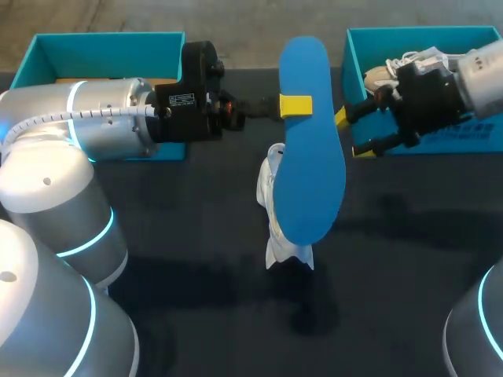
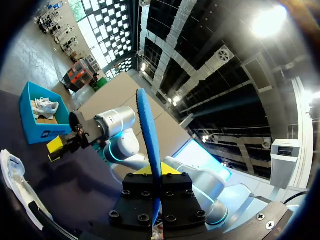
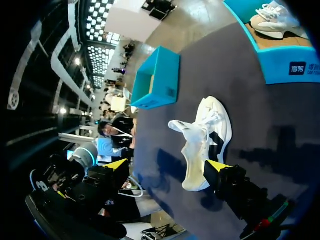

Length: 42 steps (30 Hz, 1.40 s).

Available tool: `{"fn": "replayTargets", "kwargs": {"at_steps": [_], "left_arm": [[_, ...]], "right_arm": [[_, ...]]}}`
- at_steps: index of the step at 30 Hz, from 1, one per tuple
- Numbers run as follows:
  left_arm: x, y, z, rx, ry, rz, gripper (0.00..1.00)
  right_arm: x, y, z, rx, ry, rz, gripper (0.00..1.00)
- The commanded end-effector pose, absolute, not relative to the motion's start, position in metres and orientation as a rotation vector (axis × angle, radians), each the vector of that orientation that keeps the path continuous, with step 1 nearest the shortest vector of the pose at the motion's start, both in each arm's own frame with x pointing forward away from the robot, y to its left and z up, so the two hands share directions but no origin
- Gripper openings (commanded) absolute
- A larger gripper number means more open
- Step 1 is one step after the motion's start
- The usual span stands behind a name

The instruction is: Take the shoe out of the shoebox, open the shoe tongue, remove and reinsert the insole, then place the shoe into the shoebox

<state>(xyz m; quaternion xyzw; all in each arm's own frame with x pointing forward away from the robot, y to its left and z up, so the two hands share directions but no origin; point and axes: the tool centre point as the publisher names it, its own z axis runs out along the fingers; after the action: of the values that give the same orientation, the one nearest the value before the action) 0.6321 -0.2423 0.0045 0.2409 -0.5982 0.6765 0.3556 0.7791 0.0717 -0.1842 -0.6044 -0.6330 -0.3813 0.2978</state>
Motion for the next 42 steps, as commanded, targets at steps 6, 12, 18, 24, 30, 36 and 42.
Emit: {"fn": "replayTargets", "kwargs": {"at_steps": [6, 12, 18, 24, 30, 36, 42], "left_arm": [[0.633, -0.245, 0.004, 0.621, -1.543, 1.75, 0.0], [0.633, -0.245, 0.004, 0.621, -1.543, 1.75, 0.0], [0.633, -0.245, 0.004, 0.621, -1.543, 1.75, 0.0], [0.633, -0.245, 0.004, 0.621, -1.543, 1.75, 0.0], [0.633, -0.245, 0.004, 0.621, -1.543, 1.75, 0.0], [0.633, -0.245, 0.004, 0.621, -1.543, 1.75, 0.0], [0.633, -0.245, 0.004, 0.621, -1.543, 1.75, 0.0]], "right_arm": [[0.786, 0.062, -0.167, -1.503, -1.516, -1.138, 1.0], [0.79, 0.054, -0.159, -1.442, -1.38, -1.196, 1.0], [0.792, 0.05, -0.153, -1.448, -1.397, -1.192, 1.0], [0.79, 0.054, -0.149, -1.402, -1.364, -1.204, 1.0], [0.79, 0.058, -0.143, -1.387, -1.368, -1.214, 1.0], [0.79, 0.058, -0.143, -1.387, -1.368, -1.214, 1.0], [0.79, 0.058, -0.143, -1.387, -1.368, -1.214, 1.0]]}}
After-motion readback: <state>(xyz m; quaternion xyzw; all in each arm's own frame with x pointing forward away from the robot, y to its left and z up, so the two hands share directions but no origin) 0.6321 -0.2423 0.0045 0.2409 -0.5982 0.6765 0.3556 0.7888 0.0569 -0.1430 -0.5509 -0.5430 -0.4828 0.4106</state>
